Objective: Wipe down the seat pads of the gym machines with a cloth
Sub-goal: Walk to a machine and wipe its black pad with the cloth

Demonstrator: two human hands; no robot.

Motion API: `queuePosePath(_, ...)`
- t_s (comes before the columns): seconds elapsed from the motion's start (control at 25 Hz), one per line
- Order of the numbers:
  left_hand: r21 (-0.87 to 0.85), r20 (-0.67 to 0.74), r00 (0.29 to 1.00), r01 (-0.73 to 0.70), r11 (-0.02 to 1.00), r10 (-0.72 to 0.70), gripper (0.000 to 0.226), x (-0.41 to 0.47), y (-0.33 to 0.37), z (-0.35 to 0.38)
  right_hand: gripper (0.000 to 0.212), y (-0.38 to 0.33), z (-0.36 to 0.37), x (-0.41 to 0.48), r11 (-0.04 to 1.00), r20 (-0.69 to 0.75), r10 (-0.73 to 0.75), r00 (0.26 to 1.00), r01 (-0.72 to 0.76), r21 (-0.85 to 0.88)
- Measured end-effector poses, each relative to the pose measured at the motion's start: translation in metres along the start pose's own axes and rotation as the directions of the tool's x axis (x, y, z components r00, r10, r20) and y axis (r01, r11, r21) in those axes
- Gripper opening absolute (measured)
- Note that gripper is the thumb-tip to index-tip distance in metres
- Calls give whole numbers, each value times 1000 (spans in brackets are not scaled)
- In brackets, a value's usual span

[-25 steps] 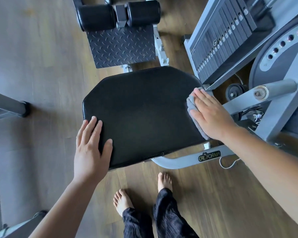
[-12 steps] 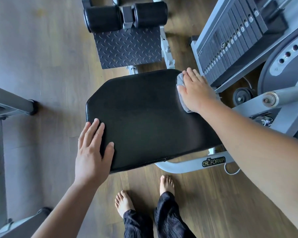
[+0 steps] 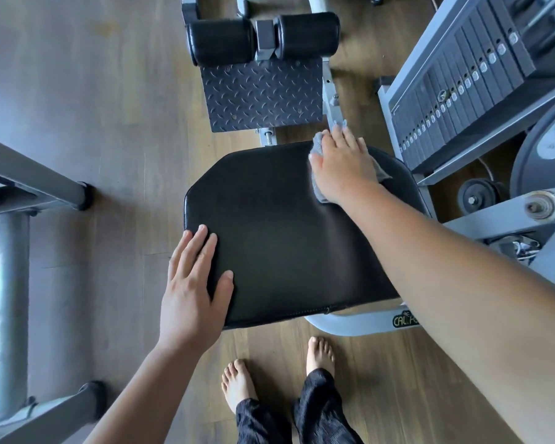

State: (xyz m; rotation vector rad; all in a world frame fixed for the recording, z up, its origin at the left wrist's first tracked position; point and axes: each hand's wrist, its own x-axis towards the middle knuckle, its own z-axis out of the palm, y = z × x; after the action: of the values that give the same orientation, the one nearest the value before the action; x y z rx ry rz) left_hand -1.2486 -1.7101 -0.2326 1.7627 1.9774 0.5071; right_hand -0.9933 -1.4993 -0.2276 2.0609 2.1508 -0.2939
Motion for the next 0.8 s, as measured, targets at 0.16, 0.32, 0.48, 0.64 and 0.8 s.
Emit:
queuePosePath(0.16, -15, -2, 1000, 3, 1000, -3, 62, -1, -1, -1, 63, -41, 25, -102, 957, -6, -291, 957, 291, -15)
queuePosePath(0.32, -3, 16, 1000, -3, 1000, 3, 63, 1, -1, -1, 62, -46, 17, -56, 959, -8, -283, 959, 283, 5)
queuePosePath(0.48, -8, 14, 1000, -1, 1000, 1, 63, 0, -3, 0, 62, -86, 13, -16, 994, -10, -100, 995, 101, 34)
queuePosePath(0.64, -25, 26, 1000, -3, 1000, 4, 63, 0, -4, -1, 62, -92, 29, -104, 903, 18, -429, 903, 428, 39)
queuePosePath(0.8, -40, 26, 1000, -9, 999, 10, 63, -1, -5, 0, 60, -122, 12, -21, 937, 27, -348, 937, 347, 37)
